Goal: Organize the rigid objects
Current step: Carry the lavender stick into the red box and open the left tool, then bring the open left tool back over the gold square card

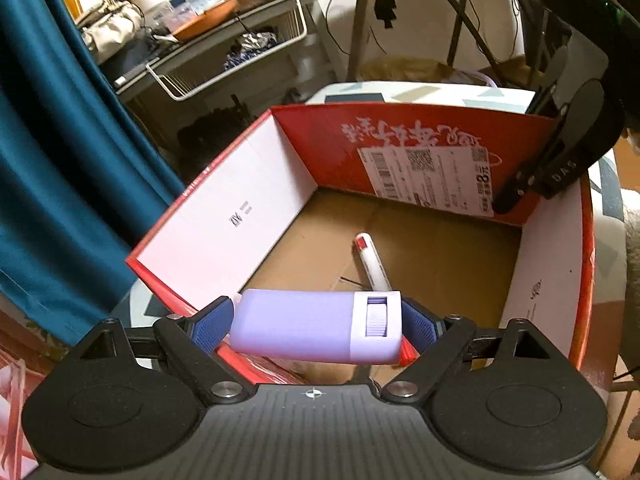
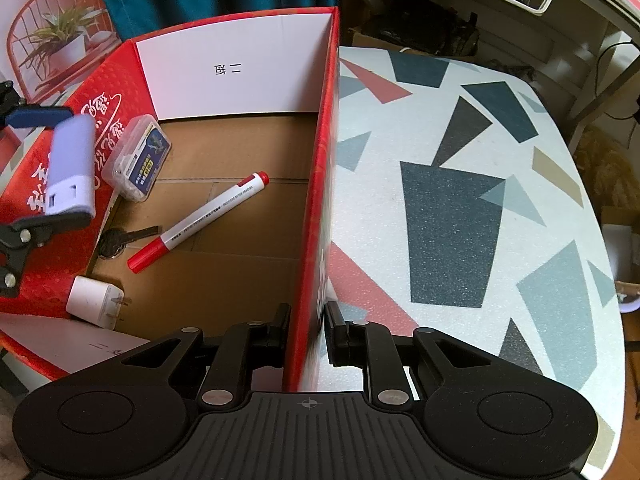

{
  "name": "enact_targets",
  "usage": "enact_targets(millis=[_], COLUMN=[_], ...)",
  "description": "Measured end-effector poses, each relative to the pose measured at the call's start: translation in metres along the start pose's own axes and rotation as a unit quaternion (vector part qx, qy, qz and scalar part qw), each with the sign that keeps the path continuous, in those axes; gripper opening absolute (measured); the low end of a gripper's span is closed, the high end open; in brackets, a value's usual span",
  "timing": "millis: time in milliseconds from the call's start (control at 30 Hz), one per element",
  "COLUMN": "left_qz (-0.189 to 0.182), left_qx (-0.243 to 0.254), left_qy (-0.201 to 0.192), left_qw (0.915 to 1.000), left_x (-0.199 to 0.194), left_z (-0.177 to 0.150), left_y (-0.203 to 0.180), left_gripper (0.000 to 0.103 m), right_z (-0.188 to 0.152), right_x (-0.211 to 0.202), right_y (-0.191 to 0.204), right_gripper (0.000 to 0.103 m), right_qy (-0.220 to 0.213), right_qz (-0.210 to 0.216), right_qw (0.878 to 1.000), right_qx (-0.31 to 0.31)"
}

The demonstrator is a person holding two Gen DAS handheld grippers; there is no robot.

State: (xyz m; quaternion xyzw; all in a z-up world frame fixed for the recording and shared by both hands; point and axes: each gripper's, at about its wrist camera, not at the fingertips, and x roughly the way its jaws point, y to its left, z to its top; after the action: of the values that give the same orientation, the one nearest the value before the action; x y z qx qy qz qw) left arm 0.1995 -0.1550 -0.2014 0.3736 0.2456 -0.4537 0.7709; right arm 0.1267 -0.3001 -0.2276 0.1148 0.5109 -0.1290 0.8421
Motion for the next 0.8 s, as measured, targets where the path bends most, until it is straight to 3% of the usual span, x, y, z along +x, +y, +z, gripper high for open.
enact_targets(millis=[267,433,533,633,800], left_qz=[-0.005,-0.016,-0.013,0.000,0.059], left_qx=[-0.013,-0.072,-0.131,-0.198,-0.276], left_qy=[0.000,-0.035,-0.057,-0.075,-0.074], left_qw=[0.9999,0.9967,0.9896,0.9774,0.9565], left_x=[-0.004,-0.020,-0.033,-0.044,-0.051], left_z=[-0.001,-0.001,-0.006,-0.015,-0.036], left_y=[0.004,0.027,0.052,0.081,0.118], left_gripper=[0.095,0.095,0.095,0.095,0.095], right_z=[0.000,0.000,0.000,0.000,0.000], right_x=[0.000,0.001,0.001,0.001,0.001], right_y=[0.000,0.000,0.000,0.000,0.000], right_gripper=[0.018,0.018,0.018,0.018,0.018], right_qy=[0.001,0.001,0.001,0.001,0.001], right_qz=[0.000,0.001,0.001,0.001,0.001], right_qw=[1.000,1.000,1.000,1.000,1.000], right_qx=[0.001,0.001,0.000,0.000,0.000])
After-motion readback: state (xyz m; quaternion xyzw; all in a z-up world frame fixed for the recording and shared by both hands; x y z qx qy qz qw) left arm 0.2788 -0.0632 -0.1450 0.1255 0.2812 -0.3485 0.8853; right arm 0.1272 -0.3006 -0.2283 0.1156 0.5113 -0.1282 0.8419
